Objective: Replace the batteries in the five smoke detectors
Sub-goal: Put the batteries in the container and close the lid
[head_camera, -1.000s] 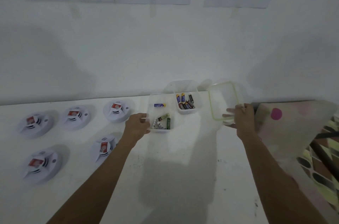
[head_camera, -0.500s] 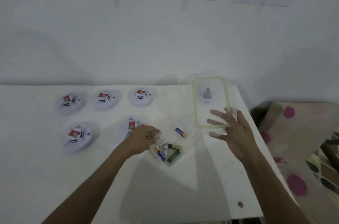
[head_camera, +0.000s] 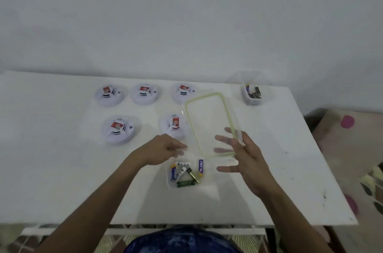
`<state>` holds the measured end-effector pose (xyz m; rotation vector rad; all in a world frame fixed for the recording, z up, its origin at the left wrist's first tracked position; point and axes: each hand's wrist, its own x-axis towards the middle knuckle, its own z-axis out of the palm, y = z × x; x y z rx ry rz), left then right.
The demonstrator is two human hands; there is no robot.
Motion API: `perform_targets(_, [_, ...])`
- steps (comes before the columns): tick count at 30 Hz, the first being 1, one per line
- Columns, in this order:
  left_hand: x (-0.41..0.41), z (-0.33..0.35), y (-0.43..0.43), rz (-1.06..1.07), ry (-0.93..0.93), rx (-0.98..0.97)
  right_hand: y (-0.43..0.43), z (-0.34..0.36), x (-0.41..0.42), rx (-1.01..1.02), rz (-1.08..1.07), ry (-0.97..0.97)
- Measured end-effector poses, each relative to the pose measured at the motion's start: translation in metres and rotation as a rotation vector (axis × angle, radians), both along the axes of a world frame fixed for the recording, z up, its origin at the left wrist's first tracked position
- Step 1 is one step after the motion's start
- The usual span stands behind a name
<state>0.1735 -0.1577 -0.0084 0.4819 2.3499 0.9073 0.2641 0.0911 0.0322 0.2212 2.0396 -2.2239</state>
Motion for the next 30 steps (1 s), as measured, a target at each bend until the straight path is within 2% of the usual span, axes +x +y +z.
perform_targets(9, [0.006,-0.013,-0.013,0.12,-0.024,0.154,-0.014,0.006,0.007,0.176,0.068,0.137])
perform_targets(14, [0.006,-0.019,-0.018,0.333,-0.001,0.338,-0.015,0.005,0.004,0.395,0.064,0.282])
perform_targets(18, [0.012,-0.005,-0.022,0.547,0.091,0.45,-0.012,-0.009,0.006,0.532,0.088,0.374])
perform_targets(20, [0.019,0.01,-0.021,0.665,0.043,0.576,-0.008,-0.02,0.005,0.657,0.123,0.46])
perform_targets(23, [0.029,0.028,-0.019,0.73,-0.171,0.767,-0.004,-0.029,0.004,0.826,0.194,0.531])
perform_targets(26, [0.04,0.026,-0.018,0.748,-0.229,0.758,-0.001,-0.028,0.005,0.893,0.263,0.564])
perform_targets(30, [0.053,0.013,-0.017,0.783,-0.123,0.592,0.002,-0.028,0.011,0.861,0.359,0.483])
